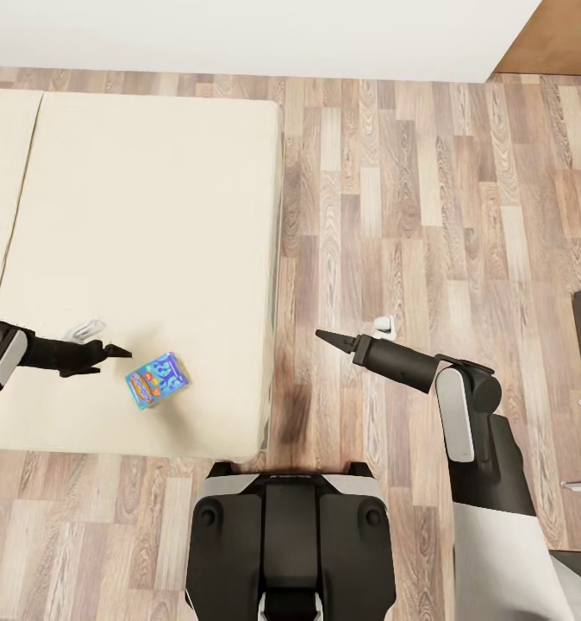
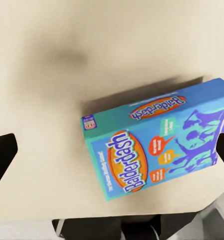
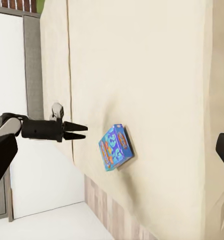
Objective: Put all the toys in the child's room - the three board games (two on the bed and one on the table), the two jigsaw puzzles on the table, and the tennis ball on the table - inside the toy box on the table in the child's room.
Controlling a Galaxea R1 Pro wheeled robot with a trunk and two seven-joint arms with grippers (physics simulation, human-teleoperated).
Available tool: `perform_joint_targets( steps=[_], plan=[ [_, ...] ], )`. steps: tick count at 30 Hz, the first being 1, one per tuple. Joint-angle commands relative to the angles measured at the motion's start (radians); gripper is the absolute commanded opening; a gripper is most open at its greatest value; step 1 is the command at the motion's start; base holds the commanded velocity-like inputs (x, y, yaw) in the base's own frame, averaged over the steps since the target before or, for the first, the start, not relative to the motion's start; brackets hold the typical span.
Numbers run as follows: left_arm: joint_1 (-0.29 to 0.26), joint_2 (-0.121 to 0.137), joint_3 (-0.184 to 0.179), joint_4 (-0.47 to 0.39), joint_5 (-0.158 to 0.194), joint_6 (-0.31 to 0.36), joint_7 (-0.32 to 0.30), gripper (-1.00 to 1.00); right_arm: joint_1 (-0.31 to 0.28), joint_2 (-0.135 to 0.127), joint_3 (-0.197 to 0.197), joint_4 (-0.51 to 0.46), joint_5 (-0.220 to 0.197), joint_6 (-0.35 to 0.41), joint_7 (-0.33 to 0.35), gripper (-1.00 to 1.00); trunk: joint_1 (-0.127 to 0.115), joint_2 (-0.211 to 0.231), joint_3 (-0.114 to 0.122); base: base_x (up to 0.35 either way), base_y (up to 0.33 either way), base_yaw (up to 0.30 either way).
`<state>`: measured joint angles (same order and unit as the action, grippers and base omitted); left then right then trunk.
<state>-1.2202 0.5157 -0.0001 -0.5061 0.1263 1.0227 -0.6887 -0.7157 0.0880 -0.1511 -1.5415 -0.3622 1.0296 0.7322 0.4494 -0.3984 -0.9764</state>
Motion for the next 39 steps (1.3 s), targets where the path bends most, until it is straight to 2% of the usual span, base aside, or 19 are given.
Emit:
perform_joint_targets(
  steps=[1,15,23,34,39],
  plan=[
    [0.007,0.001,0.0,0.0,0.009,0.007,0.001,1.0,-0.001,0.001,-0.002,0.0,0.005,0.004,0.008,1.0,0.001,-0.002,-0.001,0.0,0.0,0.0],
    [0.086,-0.001,0.0,0.001,0.012,-0.002,-0.004,1.0,0.016,0.0,-0.007,0.001,0.006,0.004,0.011,1.0,0.001,-0.002,-0.001,0.0,0.0,0.0],
    [0.096,-0.011,0.003,-0.001,0.015,-0.008,-0.005,1.0,0.02,0.0,-0.008,0.0,0.006,0.005,0.012,1.0,0.001,-0.002,-0.001,0.0,0.0,0.0],
    [0.097,-0.013,0.006,-0.006,0.019,-0.072,-0.01,1.0,0.021,0.001,-0.006,0.0,0.006,0.004,0.009,1.0,0.001,-0.002,-0.001,0.0,0.0,0.0],
    [0.097,-0.013,0.009,-0.006,0.019,-0.116,-0.041,1.0,0.021,0.001,-0.004,0.0,0.006,0.004,0.009,1.0,0.001,-0.002,-0.001,0.0,0.0,0.0]
  ],
)
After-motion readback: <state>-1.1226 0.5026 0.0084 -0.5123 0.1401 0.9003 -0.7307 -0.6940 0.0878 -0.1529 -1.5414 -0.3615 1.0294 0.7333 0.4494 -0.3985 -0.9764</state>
